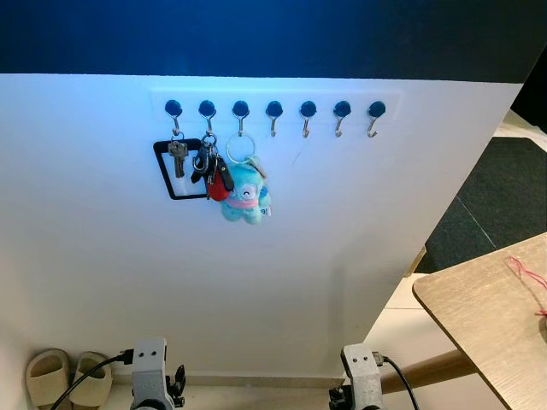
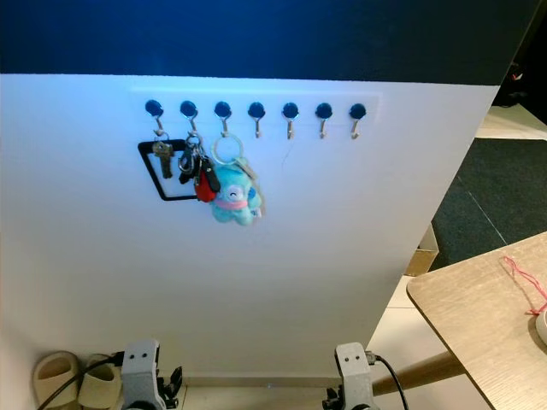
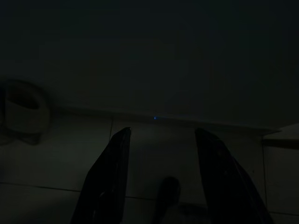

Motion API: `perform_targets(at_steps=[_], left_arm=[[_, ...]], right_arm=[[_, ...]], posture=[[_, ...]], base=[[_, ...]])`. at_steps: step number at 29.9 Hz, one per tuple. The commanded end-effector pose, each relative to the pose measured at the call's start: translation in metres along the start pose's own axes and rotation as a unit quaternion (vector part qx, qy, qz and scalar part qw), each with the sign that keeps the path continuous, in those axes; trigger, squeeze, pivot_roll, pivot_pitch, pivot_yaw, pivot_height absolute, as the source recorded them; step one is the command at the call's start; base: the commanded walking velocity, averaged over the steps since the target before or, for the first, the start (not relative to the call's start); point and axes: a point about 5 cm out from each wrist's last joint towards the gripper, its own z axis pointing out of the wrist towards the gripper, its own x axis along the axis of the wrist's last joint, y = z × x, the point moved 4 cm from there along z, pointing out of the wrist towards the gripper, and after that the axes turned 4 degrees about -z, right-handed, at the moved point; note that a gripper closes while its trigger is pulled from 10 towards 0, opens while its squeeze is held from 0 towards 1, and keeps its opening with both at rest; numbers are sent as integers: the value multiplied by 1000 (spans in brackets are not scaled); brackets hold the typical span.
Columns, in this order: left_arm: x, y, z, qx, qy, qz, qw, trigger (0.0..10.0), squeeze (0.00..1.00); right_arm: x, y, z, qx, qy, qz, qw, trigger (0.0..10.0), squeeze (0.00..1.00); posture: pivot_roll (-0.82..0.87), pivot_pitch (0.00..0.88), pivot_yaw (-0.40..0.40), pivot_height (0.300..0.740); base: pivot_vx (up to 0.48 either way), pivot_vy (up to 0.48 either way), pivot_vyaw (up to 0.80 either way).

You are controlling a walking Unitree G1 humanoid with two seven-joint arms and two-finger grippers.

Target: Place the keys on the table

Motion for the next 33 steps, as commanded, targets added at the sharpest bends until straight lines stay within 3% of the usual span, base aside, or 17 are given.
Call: perform_targets(at_steps=[1,20,33], left_arm=[[-5,0,-2,0,-9,-5,1000,10000,0],[-7,-2,-3,3,-9,-9,1000,10000,0],[-4,1,-3,-11,-1,18,1000,10000,0]], right_arm=[[-3,-1,0,-2,-2,8,1000,10000,0],[0,-1,0,0,-1,5,1000,10000,0],[0,-4,1,2,2,7,1000,10000,0]], posture=[[61,44,-13,740],[66,57,-14,740],[69,56,-10,740]], base=[[0,356,0],[0,375,0],[0,-90,0]])
